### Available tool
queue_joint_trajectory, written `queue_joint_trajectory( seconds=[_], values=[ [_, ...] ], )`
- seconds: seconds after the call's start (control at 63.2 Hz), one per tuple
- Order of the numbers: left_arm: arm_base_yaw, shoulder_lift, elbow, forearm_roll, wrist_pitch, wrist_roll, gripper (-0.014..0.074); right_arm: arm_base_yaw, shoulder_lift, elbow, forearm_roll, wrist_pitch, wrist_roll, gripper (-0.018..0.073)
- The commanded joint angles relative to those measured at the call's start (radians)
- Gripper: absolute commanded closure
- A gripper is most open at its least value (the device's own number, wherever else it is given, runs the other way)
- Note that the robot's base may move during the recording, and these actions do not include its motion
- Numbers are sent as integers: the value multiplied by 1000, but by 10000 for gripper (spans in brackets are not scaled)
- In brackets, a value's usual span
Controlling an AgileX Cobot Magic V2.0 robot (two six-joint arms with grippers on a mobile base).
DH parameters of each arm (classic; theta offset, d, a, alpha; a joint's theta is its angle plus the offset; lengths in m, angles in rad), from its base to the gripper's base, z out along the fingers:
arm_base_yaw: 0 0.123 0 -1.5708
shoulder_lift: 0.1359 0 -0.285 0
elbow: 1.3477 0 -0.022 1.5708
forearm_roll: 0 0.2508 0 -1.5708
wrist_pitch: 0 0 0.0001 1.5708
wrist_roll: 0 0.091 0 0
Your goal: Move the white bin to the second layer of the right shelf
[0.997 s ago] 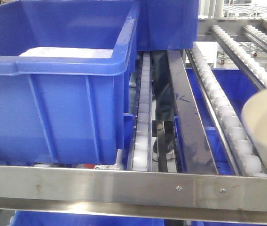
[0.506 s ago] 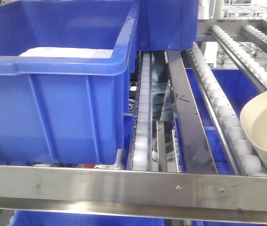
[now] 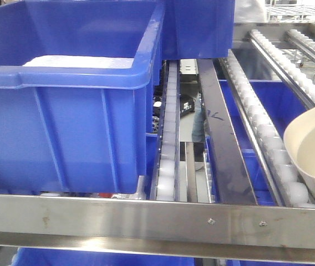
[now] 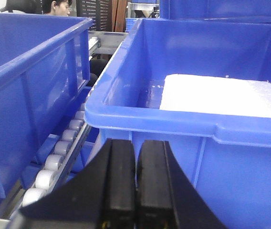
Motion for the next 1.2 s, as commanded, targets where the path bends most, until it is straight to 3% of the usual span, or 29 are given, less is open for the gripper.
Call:
queue_joint_trajectory(
  seconds=[0.0,0.142,0.332,0.427,1.187],
  values=[
    [-6,-15,27,-5,-83,-5,512,3,-61,7,120,-125,-150,508],
    [-6,-15,27,-5,-83,-5,512,3,-208,97,118,-112,-158,508],
    [-6,-15,27,-5,-83,-5,512,3,-387,277,100,-140,-32,508],
    [-6,-15,27,-5,-83,-5,512,0,-464,372,84,-198,-23,508],
    [-6,-15,27,-5,-83,-5,512,-1,-452,369,76,-215,-21,508]
  ],
)
